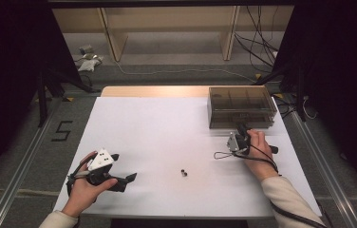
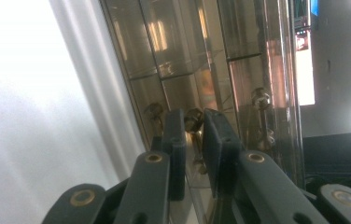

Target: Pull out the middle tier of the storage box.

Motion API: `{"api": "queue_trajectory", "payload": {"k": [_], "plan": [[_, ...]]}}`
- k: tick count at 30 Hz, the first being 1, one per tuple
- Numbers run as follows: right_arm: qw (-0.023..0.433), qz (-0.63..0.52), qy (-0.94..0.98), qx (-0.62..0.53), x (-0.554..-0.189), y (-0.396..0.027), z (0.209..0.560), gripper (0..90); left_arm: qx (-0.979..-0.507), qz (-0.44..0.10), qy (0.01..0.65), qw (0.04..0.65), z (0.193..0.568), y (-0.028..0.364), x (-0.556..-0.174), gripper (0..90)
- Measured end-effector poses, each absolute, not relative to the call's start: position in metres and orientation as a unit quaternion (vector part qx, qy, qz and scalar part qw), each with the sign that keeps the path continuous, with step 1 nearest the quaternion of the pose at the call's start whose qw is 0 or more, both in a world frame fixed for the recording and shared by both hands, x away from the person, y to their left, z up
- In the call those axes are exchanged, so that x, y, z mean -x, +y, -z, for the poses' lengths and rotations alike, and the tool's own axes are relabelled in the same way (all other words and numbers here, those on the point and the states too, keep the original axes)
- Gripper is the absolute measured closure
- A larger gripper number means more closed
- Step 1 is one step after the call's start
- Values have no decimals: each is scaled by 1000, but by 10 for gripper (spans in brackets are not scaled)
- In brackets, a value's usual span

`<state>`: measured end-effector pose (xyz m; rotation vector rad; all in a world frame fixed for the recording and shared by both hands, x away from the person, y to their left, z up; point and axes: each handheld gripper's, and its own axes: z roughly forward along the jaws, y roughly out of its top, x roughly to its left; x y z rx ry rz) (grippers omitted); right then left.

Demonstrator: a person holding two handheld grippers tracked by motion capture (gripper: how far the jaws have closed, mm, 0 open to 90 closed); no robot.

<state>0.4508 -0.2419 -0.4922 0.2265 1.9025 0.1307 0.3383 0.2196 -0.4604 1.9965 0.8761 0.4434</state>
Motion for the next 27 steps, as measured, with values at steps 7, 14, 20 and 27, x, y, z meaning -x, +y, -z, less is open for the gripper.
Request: {"api": "queue_trajectory", "payload": {"k": [7, 14, 20, 27], "plan": [[533, -88, 832, -125, -450, -249, 486, 631, -805, -179, 353, 442, 461, 220, -338, 28], [475, -113, 862, -136, -448, -260, 474, 530, -805, -180, 353, 441, 461, 219, -338, 28], [439, -122, 878, -147, -451, -280, 465, 529, -805, -179, 354, 441, 461, 220, -338, 28], [431, -122, 881, -154, -460, -302, 444, 528, -804, -179, 356, 442, 461, 219, -338, 28]]}}
